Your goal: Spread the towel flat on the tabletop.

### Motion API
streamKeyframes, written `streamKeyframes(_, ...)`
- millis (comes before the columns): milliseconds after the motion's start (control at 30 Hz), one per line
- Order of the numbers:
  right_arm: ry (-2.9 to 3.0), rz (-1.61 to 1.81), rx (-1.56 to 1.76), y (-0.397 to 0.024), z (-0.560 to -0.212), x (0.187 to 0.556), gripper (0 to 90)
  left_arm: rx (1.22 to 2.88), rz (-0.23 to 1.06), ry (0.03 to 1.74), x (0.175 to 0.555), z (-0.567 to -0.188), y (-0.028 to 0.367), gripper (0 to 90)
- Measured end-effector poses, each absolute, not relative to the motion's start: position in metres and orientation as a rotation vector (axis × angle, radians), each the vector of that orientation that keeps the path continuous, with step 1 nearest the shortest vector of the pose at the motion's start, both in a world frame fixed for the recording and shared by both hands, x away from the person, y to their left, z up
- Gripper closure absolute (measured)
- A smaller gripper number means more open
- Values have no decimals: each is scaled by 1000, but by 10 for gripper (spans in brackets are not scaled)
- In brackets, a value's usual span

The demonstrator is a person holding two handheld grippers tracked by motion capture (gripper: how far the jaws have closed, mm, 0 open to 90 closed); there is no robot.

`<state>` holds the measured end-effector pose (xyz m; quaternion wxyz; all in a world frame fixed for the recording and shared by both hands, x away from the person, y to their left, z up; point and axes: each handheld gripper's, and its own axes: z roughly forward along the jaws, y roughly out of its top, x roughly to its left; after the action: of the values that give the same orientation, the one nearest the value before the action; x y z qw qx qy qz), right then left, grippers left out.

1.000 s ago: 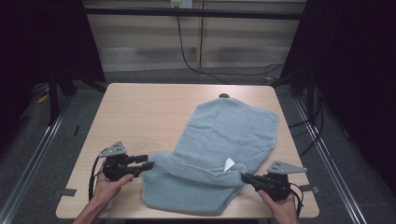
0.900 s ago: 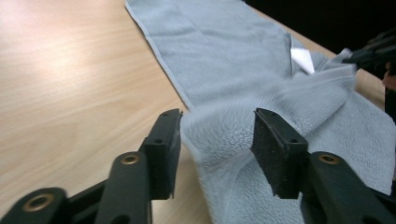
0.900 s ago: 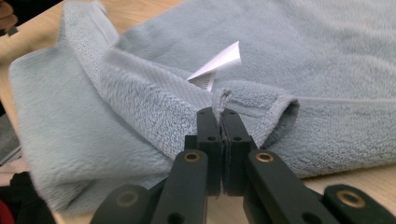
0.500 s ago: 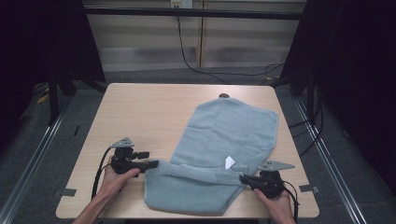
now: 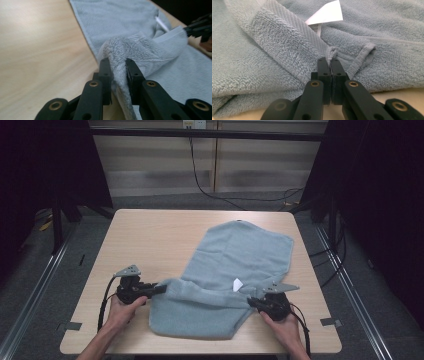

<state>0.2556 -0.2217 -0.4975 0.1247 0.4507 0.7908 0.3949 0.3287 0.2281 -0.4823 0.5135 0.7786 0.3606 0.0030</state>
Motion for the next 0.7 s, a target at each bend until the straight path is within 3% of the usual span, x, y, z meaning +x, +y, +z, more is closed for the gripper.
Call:
streamKeyframes(367, 2195, 1194, 1376, -225, -490, 290, 893, 1837, 43, 859, 330, -475, 226, 799)
streamKeyframes(700, 1994, 1424, 1233, -259, -396, 243, 893, 1772, 58, 724, 302, -434, 222, 798)
